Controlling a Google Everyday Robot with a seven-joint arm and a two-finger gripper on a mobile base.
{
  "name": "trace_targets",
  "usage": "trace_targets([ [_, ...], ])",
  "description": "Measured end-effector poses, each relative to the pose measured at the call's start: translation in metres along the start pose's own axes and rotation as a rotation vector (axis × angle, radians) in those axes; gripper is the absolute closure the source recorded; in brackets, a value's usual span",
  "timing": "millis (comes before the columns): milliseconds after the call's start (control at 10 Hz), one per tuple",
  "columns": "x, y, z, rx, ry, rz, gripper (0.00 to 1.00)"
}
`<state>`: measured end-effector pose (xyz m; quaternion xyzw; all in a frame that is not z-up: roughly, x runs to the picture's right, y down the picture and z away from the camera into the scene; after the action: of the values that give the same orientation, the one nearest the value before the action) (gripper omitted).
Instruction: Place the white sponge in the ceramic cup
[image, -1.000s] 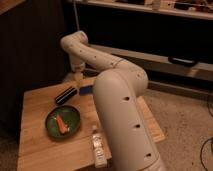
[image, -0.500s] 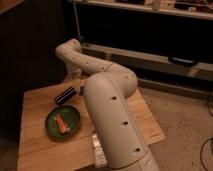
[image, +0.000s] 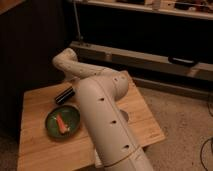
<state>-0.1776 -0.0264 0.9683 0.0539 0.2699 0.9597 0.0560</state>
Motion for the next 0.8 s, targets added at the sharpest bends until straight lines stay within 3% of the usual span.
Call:
trace_targets([
  [300, -0.001, 0.007, 0.008, 0.007, -0.043, -0.005, 0.20],
  [800, -0.015, -0.002, 0.032, 0.061, -0.043, 0.023, 0.20],
])
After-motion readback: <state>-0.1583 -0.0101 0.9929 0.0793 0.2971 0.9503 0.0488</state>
